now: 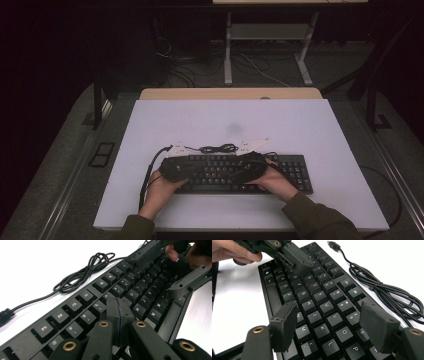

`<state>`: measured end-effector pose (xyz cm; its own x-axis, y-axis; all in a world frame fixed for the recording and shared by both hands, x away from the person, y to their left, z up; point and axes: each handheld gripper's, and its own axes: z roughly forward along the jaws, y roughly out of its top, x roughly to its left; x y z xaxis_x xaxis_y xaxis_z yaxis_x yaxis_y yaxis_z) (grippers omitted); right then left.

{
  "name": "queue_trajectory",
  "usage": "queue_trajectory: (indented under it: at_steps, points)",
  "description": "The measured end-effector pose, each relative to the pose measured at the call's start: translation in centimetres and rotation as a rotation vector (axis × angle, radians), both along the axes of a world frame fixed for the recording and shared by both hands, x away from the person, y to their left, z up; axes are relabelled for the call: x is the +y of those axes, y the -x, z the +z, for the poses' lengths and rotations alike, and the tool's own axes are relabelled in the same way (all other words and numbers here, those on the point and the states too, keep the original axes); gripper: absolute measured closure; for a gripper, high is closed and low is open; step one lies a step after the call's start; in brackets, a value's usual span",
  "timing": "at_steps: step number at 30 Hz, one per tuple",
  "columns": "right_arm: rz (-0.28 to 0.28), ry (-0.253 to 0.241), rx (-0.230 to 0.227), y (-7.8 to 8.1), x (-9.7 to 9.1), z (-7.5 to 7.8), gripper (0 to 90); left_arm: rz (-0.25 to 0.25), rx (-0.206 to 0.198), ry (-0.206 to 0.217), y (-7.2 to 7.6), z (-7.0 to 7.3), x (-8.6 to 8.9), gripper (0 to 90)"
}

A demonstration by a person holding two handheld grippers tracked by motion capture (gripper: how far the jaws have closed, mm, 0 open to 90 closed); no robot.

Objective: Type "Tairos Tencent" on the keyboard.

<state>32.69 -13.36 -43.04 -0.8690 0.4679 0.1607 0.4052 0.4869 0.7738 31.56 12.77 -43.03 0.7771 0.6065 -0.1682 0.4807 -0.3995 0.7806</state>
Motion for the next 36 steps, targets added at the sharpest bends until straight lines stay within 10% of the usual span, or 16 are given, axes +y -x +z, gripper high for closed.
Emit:
queue_trajectory:
  at_steps: [36]
  points:
    - [-0.018, -0.032, -0.001, -0.6, -0.2, -0.1, 28.9, -0.02, 0.015, -0.026, -0.4, -0.5, -1.1, 86.9]
